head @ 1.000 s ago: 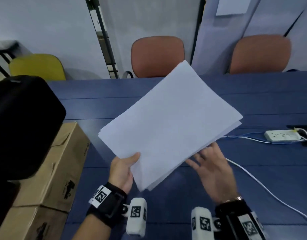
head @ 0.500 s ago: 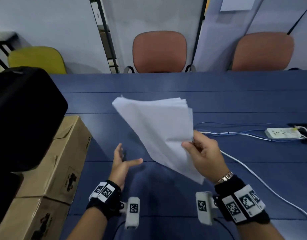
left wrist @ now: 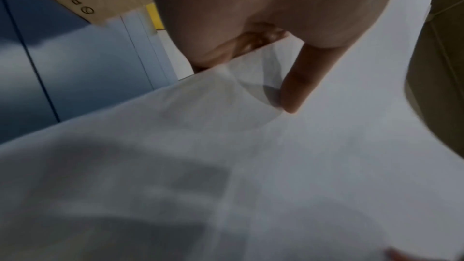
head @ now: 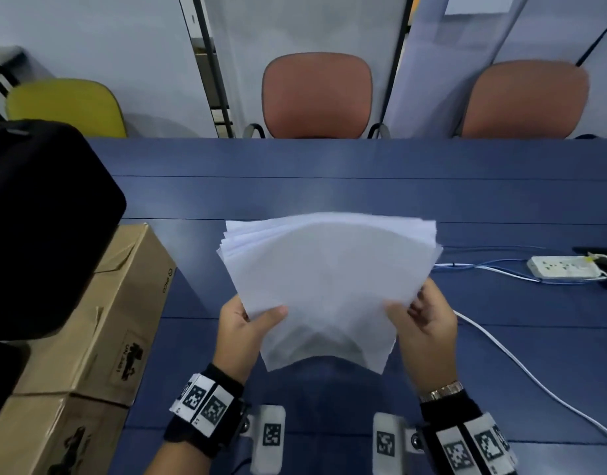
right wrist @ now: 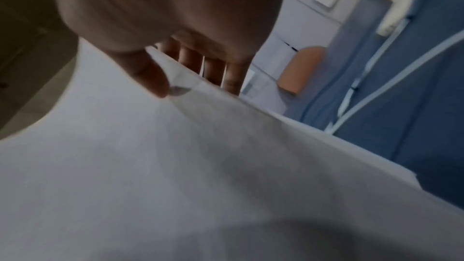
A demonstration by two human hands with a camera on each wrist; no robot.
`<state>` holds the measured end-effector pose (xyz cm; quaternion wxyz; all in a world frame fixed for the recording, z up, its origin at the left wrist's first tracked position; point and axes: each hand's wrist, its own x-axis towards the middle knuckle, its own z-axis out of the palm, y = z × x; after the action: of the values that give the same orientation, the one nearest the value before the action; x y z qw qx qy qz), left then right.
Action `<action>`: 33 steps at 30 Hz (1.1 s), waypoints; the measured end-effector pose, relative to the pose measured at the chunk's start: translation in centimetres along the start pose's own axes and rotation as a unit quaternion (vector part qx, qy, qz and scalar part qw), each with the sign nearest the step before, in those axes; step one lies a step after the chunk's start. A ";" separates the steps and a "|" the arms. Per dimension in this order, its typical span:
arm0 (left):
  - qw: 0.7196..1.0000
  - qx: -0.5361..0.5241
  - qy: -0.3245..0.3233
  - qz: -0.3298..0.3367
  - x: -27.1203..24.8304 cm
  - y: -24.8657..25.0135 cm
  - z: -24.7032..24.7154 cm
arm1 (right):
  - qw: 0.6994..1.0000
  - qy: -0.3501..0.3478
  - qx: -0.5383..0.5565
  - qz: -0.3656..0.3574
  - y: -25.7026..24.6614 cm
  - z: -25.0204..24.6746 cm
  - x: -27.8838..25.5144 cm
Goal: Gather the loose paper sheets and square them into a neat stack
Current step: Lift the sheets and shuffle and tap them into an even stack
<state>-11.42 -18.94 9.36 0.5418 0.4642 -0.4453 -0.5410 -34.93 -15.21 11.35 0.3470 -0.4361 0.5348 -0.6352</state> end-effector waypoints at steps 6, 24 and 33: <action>1.000 0.022 -0.002 -0.003 0.7 0.2 -0.7 | 0.993 -0.034 0.062 0.090 0.9 1.0 0.7; 0.993 -0.026 0.030 0.113 -0.6 5.8 1.7 | 0.997 0.002 0.062 0.055 2.0 1.3 0.5; 0.990 -0.040 0.109 0.077 -0.1 7.9 3.5 | 0.996 -0.008 0.066 0.057 1.8 1.2 -0.1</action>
<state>-13.46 -19.08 17.77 0.6455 0.4628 -0.3954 -0.4614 -33.84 -15.93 9.66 0.4150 -0.3859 0.5128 -0.6449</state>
